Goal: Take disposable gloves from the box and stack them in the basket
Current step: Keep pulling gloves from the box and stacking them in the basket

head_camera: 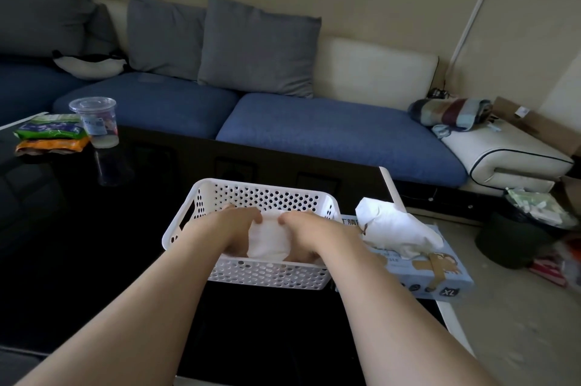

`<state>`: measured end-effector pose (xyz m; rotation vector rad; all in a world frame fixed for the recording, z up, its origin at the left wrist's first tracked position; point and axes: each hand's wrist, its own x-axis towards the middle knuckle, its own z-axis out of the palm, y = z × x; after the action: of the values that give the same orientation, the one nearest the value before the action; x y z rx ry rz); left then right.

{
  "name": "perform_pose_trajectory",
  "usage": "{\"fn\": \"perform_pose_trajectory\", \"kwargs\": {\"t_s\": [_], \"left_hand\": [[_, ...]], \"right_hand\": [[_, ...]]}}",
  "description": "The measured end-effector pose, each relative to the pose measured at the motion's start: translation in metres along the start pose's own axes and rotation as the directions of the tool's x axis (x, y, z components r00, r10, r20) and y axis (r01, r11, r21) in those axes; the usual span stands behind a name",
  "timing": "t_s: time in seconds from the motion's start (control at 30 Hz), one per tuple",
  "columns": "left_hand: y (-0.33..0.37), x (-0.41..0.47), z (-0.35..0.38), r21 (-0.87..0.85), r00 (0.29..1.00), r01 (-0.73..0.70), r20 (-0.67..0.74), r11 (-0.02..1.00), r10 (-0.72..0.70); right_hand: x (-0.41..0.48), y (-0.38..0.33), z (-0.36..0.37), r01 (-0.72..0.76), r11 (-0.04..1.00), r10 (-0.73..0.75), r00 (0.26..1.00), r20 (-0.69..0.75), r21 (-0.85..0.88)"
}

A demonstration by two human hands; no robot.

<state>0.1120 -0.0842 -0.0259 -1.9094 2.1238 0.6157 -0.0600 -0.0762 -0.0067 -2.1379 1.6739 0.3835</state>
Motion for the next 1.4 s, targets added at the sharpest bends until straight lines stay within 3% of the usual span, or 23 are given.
{"fn": "perform_pose_trajectory", "kwargs": {"t_s": [0.2,0.37,0.43,0.53,0.63,0.73,0.87,0.97,1.1,1.4], "left_hand": [[0.016,-0.005,-0.008,-0.019,1.0,0.013,0.012,1.0,-0.013],[0.032,-0.01,-0.014,-0.033,0.97,-0.116,-0.218,0.993,0.106],[0.04,-0.012,-0.012,-0.072,0.947,-0.196,-0.272,0.978,0.169],[0.057,-0.014,-0.009,-0.076,0.903,-0.263,-0.37,0.962,0.218],[0.07,-0.014,-0.006,-0.108,0.87,-0.302,-0.437,0.947,0.228],[0.084,-0.013,-0.002,-0.125,0.842,-0.368,-0.466,0.921,0.273],[0.104,-0.012,0.003,-0.191,0.779,-0.465,-0.551,0.864,0.298],[0.12,-0.018,0.004,-0.267,0.745,-0.551,-0.585,0.791,0.322],[0.14,-0.022,0.006,-0.317,0.748,-0.585,-0.568,0.747,0.344],[0.156,-0.006,0.015,-0.272,0.731,-0.613,-0.552,0.742,0.402]], "right_hand": [[-0.011,0.005,-0.004,0.003,0.998,0.003,0.996,-0.084,0.067],[-0.035,0.02,-0.016,0.117,0.971,-0.042,0.942,-0.332,0.208],[-0.039,0.027,-0.017,0.147,0.955,-0.009,0.881,-0.473,0.257],[-0.05,0.043,-0.021,0.145,0.918,0.153,0.731,-0.665,0.37],[-0.064,0.061,-0.025,0.042,0.931,0.267,0.599,-0.755,0.363],[-0.074,0.08,-0.025,-0.088,0.936,0.331,0.549,-0.767,0.341],[-0.08,0.1,-0.021,-0.122,0.927,0.361,0.548,-0.754,0.355],[-0.084,0.11,-0.016,-0.162,0.901,0.409,0.629,-0.661,0.403],[-0.09,0.121,-0.015,-0.144,0.902,0.388,0.681,-0.621,0.407],[-0.086,0.136,-0.008,-0.047,0.939,0.279,0.681,-0.677,0.341]]}}
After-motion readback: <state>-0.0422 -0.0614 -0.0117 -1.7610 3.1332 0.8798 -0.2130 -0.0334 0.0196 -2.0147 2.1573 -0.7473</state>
